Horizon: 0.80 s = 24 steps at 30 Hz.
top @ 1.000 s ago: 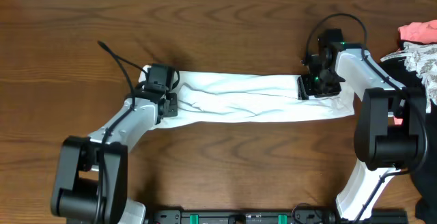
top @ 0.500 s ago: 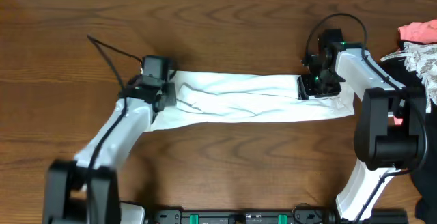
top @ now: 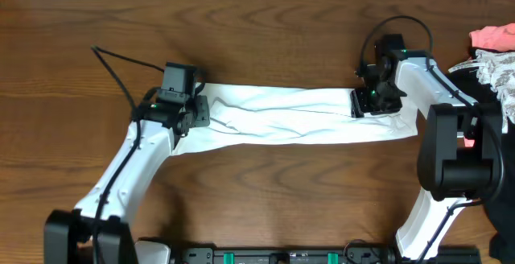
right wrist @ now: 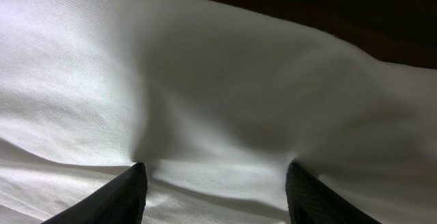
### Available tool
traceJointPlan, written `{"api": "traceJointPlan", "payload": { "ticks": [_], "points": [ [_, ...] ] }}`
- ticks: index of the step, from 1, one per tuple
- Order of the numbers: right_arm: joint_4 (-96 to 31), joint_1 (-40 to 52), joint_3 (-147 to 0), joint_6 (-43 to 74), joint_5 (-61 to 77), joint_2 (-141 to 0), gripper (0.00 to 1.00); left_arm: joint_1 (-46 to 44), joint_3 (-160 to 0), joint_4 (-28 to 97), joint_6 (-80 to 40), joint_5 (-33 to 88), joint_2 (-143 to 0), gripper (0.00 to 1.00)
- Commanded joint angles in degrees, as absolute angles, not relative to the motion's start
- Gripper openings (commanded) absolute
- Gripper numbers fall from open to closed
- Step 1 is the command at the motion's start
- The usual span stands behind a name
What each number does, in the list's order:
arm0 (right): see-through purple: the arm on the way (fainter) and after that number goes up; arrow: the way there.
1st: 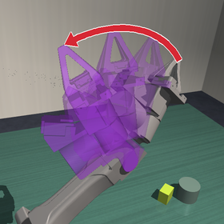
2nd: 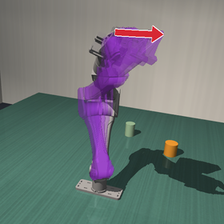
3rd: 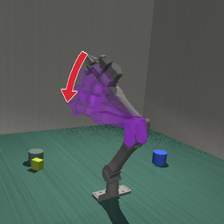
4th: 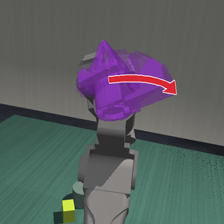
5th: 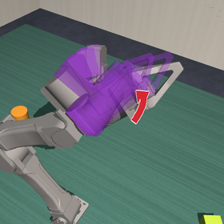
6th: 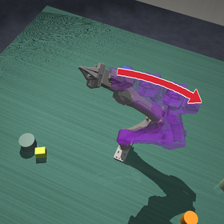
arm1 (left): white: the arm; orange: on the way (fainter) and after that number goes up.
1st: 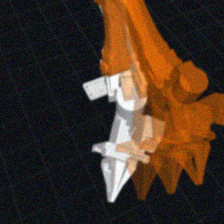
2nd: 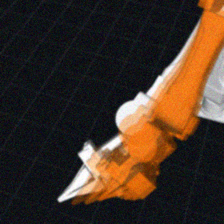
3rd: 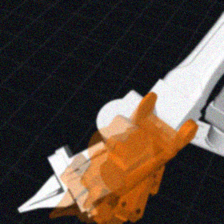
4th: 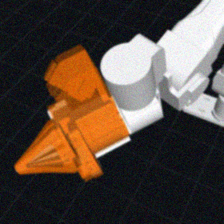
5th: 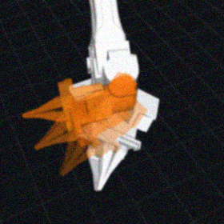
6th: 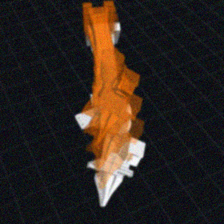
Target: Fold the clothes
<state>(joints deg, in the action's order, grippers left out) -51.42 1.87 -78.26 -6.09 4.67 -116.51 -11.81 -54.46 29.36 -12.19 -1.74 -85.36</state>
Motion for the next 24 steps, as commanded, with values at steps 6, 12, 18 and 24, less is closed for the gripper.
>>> {"api": "traceJointPlan", "payload": {
  "ticks": [6,12,18,24],
  "points": [
    [-51.4,1.8,-77.1,-5.8,3.5,-117.1,0.64,-11.6,-54.2,26.9,-13.4,-0.6,-95.9,0.31],
    [-51.4,1.8,-77.1,-5.8,3.5,-117.1,0.64,-11.6,-54.3,22.7,-13.2,-0.6,-98.5,0.31],
    [-51.8,1.8,-78.4,-4.4,3.5,-115.4,0.63,-11.6,-54.5,22.1,-11.1,-0.7,-93.8,0.31],
    [-53.3,1.8,-79.0,0.2,2.3,-103.1,0.75,-11.5,-54.5,22.0,-10.1,-1.1,-88.2,0.32]
  ]
}}
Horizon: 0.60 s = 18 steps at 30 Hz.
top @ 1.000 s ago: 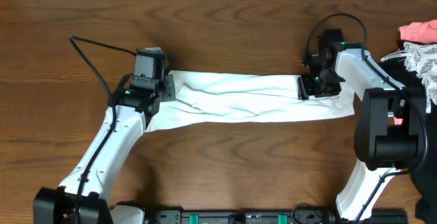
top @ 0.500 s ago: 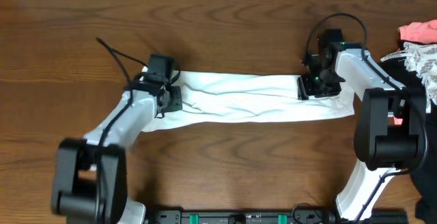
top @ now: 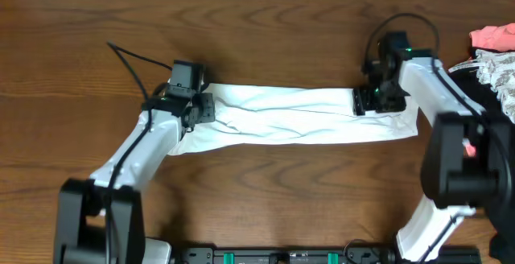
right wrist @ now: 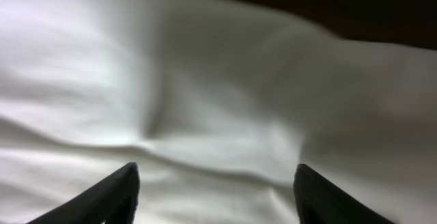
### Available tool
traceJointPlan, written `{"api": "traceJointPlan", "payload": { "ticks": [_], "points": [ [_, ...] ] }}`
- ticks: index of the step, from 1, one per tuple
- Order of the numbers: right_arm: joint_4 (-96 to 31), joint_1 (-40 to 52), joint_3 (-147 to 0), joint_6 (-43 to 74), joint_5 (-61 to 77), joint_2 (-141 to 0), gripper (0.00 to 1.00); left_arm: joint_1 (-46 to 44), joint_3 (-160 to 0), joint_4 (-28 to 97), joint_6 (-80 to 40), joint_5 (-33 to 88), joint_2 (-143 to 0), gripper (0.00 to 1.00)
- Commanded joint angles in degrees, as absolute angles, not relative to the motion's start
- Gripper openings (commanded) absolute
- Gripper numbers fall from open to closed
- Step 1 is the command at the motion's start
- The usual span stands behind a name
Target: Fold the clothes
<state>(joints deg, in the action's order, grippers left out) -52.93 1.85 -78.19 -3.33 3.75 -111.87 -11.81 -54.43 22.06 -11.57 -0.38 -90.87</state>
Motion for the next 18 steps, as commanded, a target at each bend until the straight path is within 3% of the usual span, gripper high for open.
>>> {"api": "traceJointPlan", "payload": {
  "ticks": [1,9,11,13,18],
  "points": [
    [-53.7,1.6,-79.0,1.9,0.9,-100.9,0.77,-11.5,-54.5,22.0,-10.1,-1.1,-87.7,0.33],
    [-58.0,-1.8,-78.5,10.1,-8.8,-92.0,0.94,-11.5,-54.5,23.9,-10.1,-1.0,-87.2,0.38],
    [-57.2,-3.6,-77.1,10.1,-8.6,-92.6,0.96,-11.5,-54.5,24.8,-10.1,-1.0,-87.2,0.44],
    [-56.8,-6.5,-76.0,10.2,-7.2,-93.3,0.97,-11.5,-54.5,25.6,-10.1,-1.0,-87.2,0.51],
    [-54.2,-13.9,-74.8,4.6,5.6,-94.7,0.97,-11.5,-54.5,26.1,-10.1,-1.0,-87.2,0.57]
  ]
}}
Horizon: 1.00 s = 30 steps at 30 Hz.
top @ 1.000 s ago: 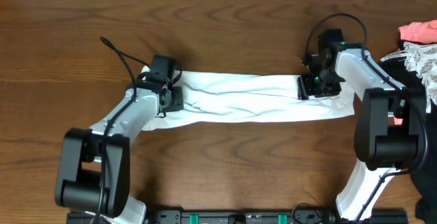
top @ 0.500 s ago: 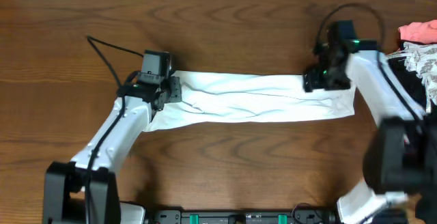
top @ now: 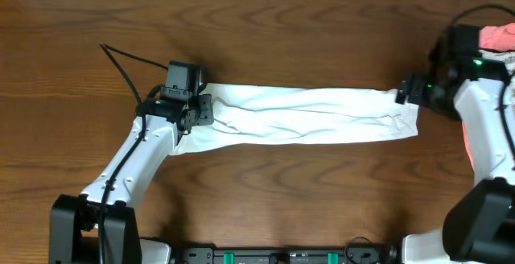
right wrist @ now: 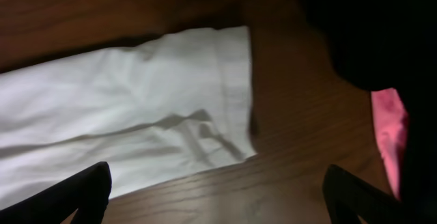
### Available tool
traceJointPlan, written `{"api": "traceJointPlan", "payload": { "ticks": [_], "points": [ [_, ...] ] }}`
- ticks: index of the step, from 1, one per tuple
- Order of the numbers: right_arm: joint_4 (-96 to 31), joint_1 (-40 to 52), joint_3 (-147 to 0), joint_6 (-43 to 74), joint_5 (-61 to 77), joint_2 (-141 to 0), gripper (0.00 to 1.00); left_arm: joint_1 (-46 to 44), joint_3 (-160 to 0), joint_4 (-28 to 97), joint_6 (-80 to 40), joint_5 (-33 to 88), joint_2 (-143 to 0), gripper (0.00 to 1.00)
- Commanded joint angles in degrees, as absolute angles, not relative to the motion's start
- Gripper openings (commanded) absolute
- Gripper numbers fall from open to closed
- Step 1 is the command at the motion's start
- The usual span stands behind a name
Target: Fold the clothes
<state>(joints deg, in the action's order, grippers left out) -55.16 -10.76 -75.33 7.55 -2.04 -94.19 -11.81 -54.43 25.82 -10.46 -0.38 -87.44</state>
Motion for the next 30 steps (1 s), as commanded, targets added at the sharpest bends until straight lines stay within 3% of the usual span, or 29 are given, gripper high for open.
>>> {"api": "traceJointPlan", "payload": {
  "ticks": [1,7,19,21,23,27,30],
  "points": [
    [-53.3,-15.0,-74.2,4.2,7.1,-95.0,0.96,-11.5,-54.5,25.9,-10.1,-1.0,-87.2,0.57],
    [-44.5,-18.4,-68.0,-2.7,19.3,-99.1,0.94,-11.5,-54.5,25.7,-10.1,-1.0,-87.2,0.58],
    [-41.0,-18.3,-67.4,-4.8,16.1,-109.5,0.91,-11.5,-54.5,26.1,-10.1,-1.0,-87.2,0.59],
    [-40.9,-18.3,-67.4,-4.8,16.1,-109.7,0.84,-11.5,-54.5,26.1,-10.1,-1.0,-87.2,0.58],
    [-41.0,-18.3,-67.4,-4.8,16.4,-109.7,0.67,-11.5,-54.5,26.1,-10.1,-1.0,-87.2,0.58],
    [-41.1,-18.3,-67.4,-4.8,17.0,-109.7,0.57,-11.5,-54.5,26.0,-10.1,-1.0,-87.2,0.58],
    [-41.0,-18.4,-67.4,-4.8,17.0,-109.7,0.28,-11.5,-54.5,24.2,-9.7,-1.0,-87.2,0.57]
  ]
}}
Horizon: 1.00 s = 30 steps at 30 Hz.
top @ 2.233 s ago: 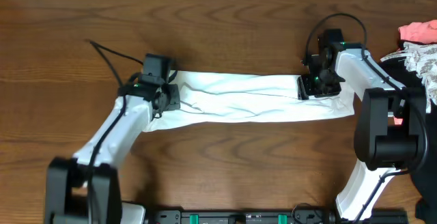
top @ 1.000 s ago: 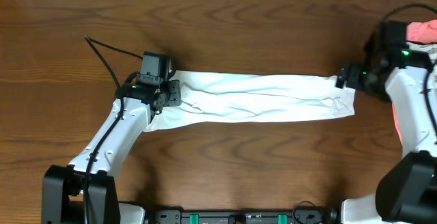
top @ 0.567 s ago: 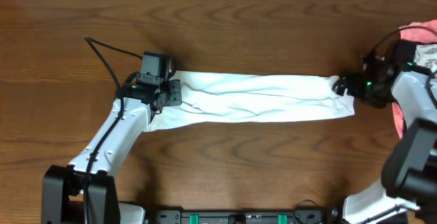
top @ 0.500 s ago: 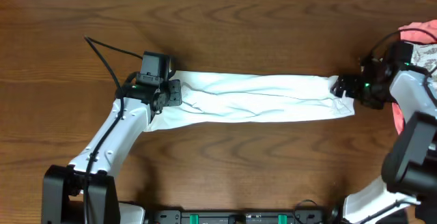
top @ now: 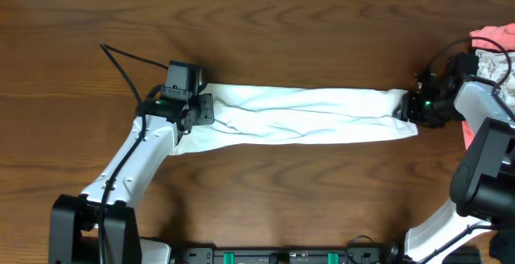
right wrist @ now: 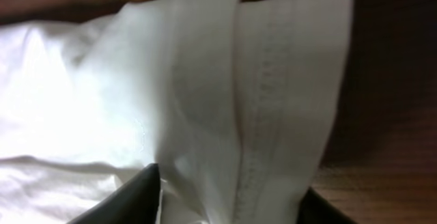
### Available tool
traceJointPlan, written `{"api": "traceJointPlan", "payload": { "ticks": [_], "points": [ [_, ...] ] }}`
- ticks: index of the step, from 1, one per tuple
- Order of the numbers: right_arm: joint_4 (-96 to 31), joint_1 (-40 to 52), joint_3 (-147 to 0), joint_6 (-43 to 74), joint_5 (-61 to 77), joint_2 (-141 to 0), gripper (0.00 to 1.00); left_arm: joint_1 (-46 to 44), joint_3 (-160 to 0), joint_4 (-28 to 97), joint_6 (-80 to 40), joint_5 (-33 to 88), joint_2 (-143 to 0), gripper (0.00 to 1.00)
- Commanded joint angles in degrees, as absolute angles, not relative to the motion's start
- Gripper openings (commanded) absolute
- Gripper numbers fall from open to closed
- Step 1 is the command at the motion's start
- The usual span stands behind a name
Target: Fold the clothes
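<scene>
A white garment (top: 306,115) lies stretched out in a long strip across the middle of the brown table (top: 265,30). My right gripper (top: 409,108) is at its right end. In the right wrist view the gripper (right wrist: 229,193) has the stitched hem (right wrist: 273,108) bunched between its dark fingers (right wrist: 133,197), filling the gap. My left gripper (top: 195,109) rests on the garment's left end. Its jaws are hidden under the wrist from above.
A pink garment (top: 495,35) and a white patterned cloth (top: 489,67) lie piled at the table's right edge, just behind my right arm. A black cable (top: 121,71) trails up and left from the left wrist.
My right gripper was wide open above the garment's right end, with wood and the pink cloth in view. Now it is down at the hem, its fingers closer together with cloth between them. The left arm is unmoved.
My right gripper first pressed on the garment some way in from its right end, and the left sat on the left end. The right gripper stayed there, then was open above the right end. Now it is down on the hem.
</scene>
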<state>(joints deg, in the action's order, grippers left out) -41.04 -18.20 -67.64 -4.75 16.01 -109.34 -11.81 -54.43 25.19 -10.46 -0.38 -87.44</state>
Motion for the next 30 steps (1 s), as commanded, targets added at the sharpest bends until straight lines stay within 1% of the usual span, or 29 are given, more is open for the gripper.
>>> {"api": "traceJointPlan", "payload": {
  "ticks": [1,3,4,10,12,16,17,18,20,22,24,27,30],
  "points": [
    [-40.9,-18.4,-67.4,-4.8,17.0,-109.7,0.19,-11.5,-54.5,23.7,-9.6,-1.0,-87.2,0.57],
    [-40.8,-18.5,-67.5,-4.8,17.0,-109.7,0.04,-11.5,-54.5,23.0,-9.5,-0.7,-87.2,0.57],
    [-40.8,-18.5,-67.5,-4.9,17.0,-109.6,0.01,-11.5,-54.5,22.8,-9.5,0.0,-87.2,0.57],
    [-40.9,-19.7,-67.9,-6.9,13.6,-109.6,0.01,-11.5,-54.5,23.7,-9.5,1.1,-87.2,0.57],
    [-40.9,-21.2,-68.8,-6.9,11.3,-109.6,0.01,-11.5,-54.5,23.9,-9.5,1.1,-87.2,0.57],
    [-41.2,-24.8,-70.6,-6.3,11.4,-109.6,0.0,-11.5,-54.5,23.8,-9.5,1.1,-87.2,0.57],
    [-41.1,-25.7,-70.7,-5.7,11.4,-109.6,0.02,-11.5,-54.5,23.8,-9.5,1.1,-87.2,0.57],
    [-41.1,-26.4,-70.7,-5.1,11.4,-109.6,0.05,-11.5,-54.5,23.8,-9.5,1.1,-87.2,0.57],
    [-41.4,-27.5,-70.6,-4.8,11.5,-109.6,0.17,-11.5,-54.5,23.9,-9.5,1.1,-87.2,0.57],
    [-41.4,-28.0,-70.4,-4.8,11.9,-109.6,0.25,-11.5,-54.5,23.9,-9.5,1.1,-87.2,0.57],
    [-41.5,-28.1,-70.4,-4.8,11.8,-109.8,0.31,-11.5,-54.5,23.9,-9.5,1.1,-87.2,0.57],
    [-41.3,-28.1,-70.3,-4.9,11.8,-109.8,0.47,-11.5,-54.5,23.9,-9.5,1.1,-87.2,0.57],
    [-40.6,-28.1,-70.0,-5.0,11.8,-109.8,0.57,-11.5,-54.5,24.0,-9.5,1.1,-87.2,0.57]
  ]
}}
